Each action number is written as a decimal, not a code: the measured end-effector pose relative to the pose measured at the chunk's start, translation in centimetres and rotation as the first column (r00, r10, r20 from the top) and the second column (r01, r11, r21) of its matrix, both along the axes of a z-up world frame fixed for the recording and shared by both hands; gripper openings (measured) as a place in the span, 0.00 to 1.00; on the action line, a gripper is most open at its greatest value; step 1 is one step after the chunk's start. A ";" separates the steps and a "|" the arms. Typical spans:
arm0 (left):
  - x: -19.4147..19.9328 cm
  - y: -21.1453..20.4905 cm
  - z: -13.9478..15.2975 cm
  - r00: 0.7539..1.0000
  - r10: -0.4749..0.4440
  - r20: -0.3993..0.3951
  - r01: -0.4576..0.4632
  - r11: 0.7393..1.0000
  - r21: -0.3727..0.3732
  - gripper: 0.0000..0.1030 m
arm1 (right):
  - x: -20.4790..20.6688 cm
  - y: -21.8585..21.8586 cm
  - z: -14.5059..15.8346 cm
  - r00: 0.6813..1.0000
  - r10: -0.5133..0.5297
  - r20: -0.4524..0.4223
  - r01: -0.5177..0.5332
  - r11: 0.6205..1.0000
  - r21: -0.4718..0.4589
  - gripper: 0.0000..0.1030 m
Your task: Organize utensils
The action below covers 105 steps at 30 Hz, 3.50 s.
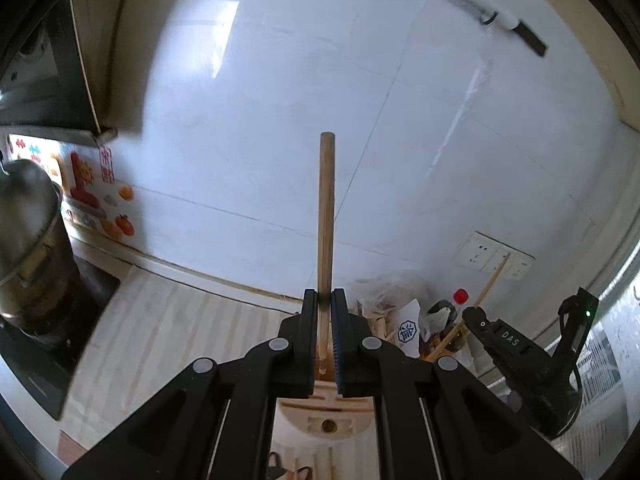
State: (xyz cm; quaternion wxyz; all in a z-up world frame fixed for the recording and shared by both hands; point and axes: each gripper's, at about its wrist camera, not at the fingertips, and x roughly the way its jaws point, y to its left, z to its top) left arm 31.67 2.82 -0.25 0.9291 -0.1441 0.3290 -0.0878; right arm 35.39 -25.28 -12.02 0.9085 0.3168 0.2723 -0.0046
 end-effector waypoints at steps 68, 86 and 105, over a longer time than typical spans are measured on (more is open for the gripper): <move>-7.8 -2.2 -33.4 0.709 -0.023 -0.705 0.269 0.933 0.239 0.62 | -12.0 3.5 -27.7 0.673 0.314 -0.669 -0.421 0.907 0.002 0.31; -7.6 -3.2 -33.3 0.720 -0.056 -0.692 0.328 0.906 0.268 0.05 | -12.8 6.0 -29.9 0.593 0.325 -0.737 -0.508 0.861 -0.028 0.02; -8.5 -1.7 -33.5 0.719 -0.037 -0.694 0.308 0.912 0.270 0.05 | -12.3 3.9 -30.7 0.605 0.361 -0.710 -0.416 0.903 0.105 0.07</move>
